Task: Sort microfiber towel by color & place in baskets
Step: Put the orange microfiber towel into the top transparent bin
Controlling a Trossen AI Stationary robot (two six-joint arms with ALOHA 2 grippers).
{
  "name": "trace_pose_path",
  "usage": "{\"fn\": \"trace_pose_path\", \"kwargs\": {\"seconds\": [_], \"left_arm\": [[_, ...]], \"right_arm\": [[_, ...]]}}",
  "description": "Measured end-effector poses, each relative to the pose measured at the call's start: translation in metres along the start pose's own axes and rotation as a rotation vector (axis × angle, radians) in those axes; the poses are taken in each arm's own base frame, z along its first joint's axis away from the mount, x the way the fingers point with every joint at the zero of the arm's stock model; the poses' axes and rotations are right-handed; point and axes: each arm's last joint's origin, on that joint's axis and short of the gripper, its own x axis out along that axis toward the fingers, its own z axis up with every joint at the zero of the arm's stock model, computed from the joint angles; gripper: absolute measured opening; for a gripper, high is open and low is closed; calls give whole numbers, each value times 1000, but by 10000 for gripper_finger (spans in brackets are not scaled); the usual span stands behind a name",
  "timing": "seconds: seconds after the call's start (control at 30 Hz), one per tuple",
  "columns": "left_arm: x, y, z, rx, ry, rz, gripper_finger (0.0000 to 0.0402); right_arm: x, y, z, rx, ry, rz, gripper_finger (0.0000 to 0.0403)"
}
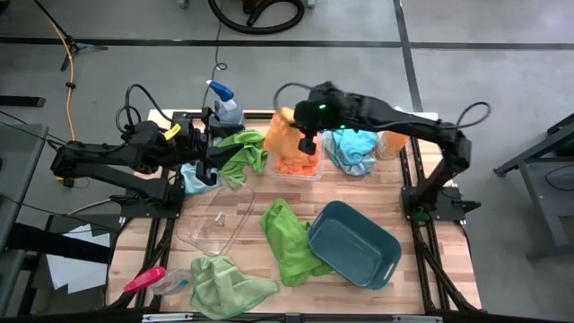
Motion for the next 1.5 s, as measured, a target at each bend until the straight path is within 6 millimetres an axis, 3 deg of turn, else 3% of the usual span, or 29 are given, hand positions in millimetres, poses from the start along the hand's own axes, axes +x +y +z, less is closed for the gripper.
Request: {"fn": "trace_pose_path", "kwargs": {"seconds": [0.13,0.3,0.53,0.73,0.93,1.17,1.3,1.5], "left_arm": [[-2,0,3,3,-8,0,209],[-5,1,6,53,-20,4,209],[-5,2,6,58,-22,42,209],[-5,2,8,34,-49,48,209],[-5,2,14,11,-103,47,209],[-5,2,17,-14,-134,45,209],[-5,2,17,-19,-134,45,209],[-5,2,17,-20,-136,45,209]], "right_arm": [[13,1,-9,-64,217,-33,0],[7,0,-18,-183,423,-32,0],[10,-2,-20,-262,408,32,0],[47,5,-24,-276,242,83,0],[106,15,-50,-264,284,102,0],[168,22,-88,-103,430,179,0],[188,22,-106,-49,494,226,0],[197,26,-112,-50,507,228,0]]}}
